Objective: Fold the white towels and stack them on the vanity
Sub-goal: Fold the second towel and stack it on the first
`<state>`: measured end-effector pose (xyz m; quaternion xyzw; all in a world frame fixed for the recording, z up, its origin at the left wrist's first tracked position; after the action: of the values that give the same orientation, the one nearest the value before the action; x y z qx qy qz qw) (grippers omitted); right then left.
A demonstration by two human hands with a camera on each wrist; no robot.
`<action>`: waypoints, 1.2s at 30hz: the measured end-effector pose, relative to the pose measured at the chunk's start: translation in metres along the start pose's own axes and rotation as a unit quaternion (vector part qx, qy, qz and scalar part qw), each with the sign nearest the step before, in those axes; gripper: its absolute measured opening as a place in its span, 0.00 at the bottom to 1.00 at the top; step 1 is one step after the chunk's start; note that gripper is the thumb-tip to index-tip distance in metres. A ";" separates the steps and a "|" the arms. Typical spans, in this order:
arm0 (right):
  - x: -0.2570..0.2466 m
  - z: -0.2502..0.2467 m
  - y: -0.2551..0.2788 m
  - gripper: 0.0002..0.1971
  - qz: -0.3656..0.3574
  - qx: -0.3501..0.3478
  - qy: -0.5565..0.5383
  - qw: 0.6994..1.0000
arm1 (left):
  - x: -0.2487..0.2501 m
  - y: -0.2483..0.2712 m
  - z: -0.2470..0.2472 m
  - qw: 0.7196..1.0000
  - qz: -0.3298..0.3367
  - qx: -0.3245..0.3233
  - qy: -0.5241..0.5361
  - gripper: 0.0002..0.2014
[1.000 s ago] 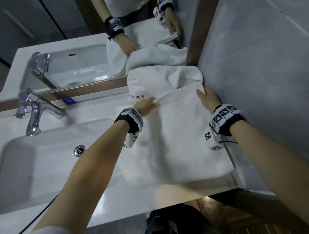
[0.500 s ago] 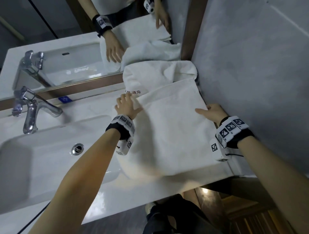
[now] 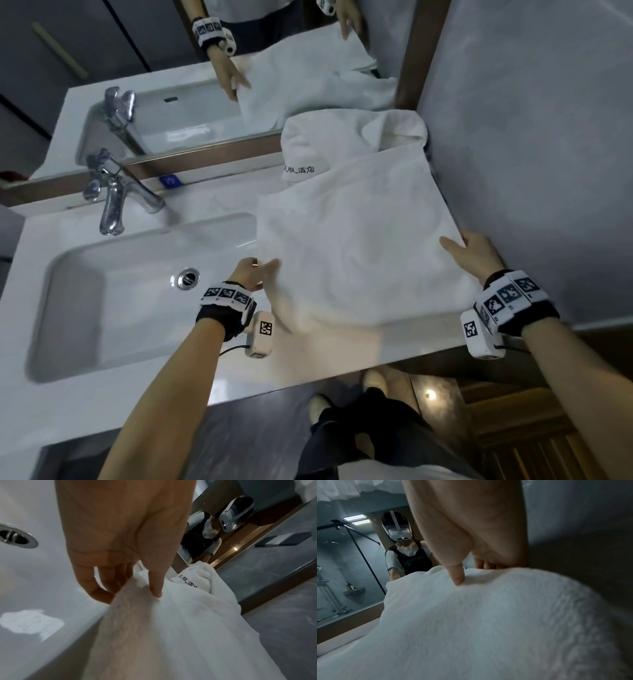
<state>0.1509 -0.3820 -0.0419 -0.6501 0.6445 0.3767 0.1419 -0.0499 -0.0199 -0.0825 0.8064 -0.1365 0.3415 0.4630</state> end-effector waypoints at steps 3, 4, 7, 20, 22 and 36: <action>-0.011 -0.005 0.003 0.19 -0.043 0.009 0.010 0.999 | 0.001 0.011 0.006 0.999 0.041 0.003 -0.003 0.12; -0.013 -0.007 0.003 0.20 -0.049 0.016 0.013 0.999 | 0.003 0.013 0.005 0.998 0.057 0.031 0.001 0.12; -0.017 -0.014 0.001 0.23 -0.052 0.028 0.032 0.998 | 0.009 0.019 -0.001 0.987 0.100 0.124 -0.030 0.10; 0.051 -0.012 0.058 0.18 -0.009 0.031 0.018 0.999 | -0.051 0.071 -0.006 0.982 0.173 0.068 0.028 0.04; 0.056 -0.011 0.065 0.15 -0.021 0.029 -0.014 0.999 | -0.050 0.079 -0.008 0.976 0.202 0.056 0.052 0.09; 0.052 -0.015 0.075 0.13 -0.027 0.100 -0.095 0.990 | -0.044 0.083 0.013 0.935 0.295 -0.021 -0.197 0.05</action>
<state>0.0789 -0.4402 -0.0441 -0.6115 0.6446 0.3662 0.2766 -0.1206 -0.0796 -0.0627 0.7707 -0.4643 0.2943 0.3222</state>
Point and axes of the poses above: each hand's wrist, its own y-axis away from the middle knuckle, its own z-axis out of the palm, x = y × z, the point moved 3 cm from there along -y, towards the middle knuckle, and after that the axes turned 3 degrees about x, right-handed, at the moved point
